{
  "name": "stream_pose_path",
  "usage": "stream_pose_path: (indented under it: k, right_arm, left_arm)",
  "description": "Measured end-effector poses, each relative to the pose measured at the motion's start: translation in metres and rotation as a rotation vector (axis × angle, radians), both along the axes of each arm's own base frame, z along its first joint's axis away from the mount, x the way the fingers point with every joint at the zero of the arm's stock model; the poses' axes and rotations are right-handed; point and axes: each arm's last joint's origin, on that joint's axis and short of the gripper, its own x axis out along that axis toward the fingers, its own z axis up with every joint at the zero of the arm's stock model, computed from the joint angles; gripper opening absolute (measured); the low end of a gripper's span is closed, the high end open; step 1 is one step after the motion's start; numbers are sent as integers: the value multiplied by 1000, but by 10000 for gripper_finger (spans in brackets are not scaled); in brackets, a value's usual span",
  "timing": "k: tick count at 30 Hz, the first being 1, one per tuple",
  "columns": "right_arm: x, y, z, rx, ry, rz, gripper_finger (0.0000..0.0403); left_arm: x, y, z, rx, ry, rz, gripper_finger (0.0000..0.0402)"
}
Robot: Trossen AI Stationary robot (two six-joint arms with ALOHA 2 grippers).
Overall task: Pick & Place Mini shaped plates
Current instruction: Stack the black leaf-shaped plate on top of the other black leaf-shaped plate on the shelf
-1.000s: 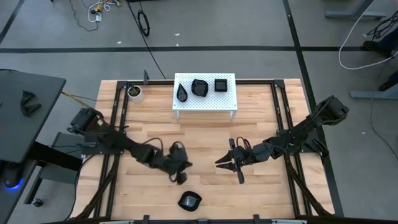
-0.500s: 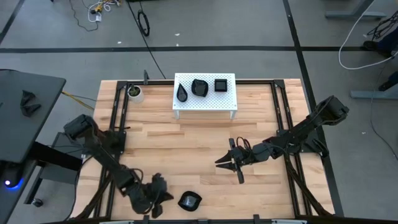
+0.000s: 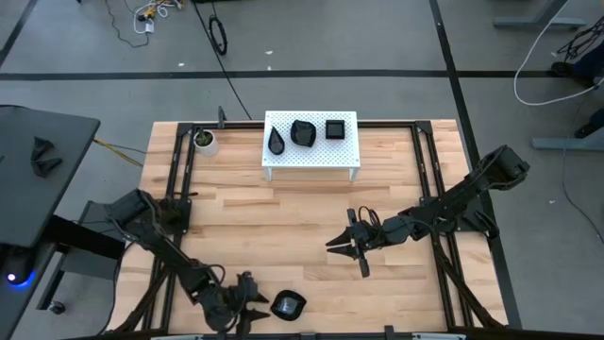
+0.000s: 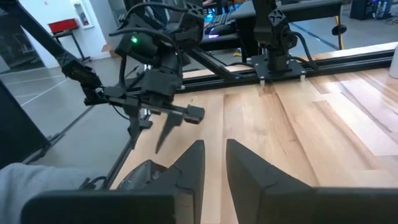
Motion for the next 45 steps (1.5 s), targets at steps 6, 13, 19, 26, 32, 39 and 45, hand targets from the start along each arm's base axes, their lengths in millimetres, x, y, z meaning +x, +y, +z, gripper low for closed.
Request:
stream_pose_path:
  k: [6, 13, 19, 26, 32, 39, 45]
  right_arm:
    - [0, 0, 0, -2, 0, -1, 68]
    - [0, 0, 0, -2, 0, 0, 68]
    - [0, 0, 0, -2, 0, 0, 68]
    - [0, 0, -1, -11, 12, 0, 68]
    - [0, 0, -2, -22, 19, 2, 68]
    - [0, 0, -2, -27, 18, 2, 68]
    - [0, 0, -2, 5, 24, -3, 68]
  left_arm:
    - [12, 12, -4, -43, -8, 156, 231]
    - [25, 25, -5, -87, 19, 205, 193]
    - [30, 27, -10, -105, 51, 180, 161]
    - [33, 23, -24, -116, 64, 142, 149]
    - [33, 23, -24, -77, 43, 131, 120]
    - [39, 27, -24, -5, 22, 102, 13]
    - [51, 42, -11, 49, -9, 103, 8]
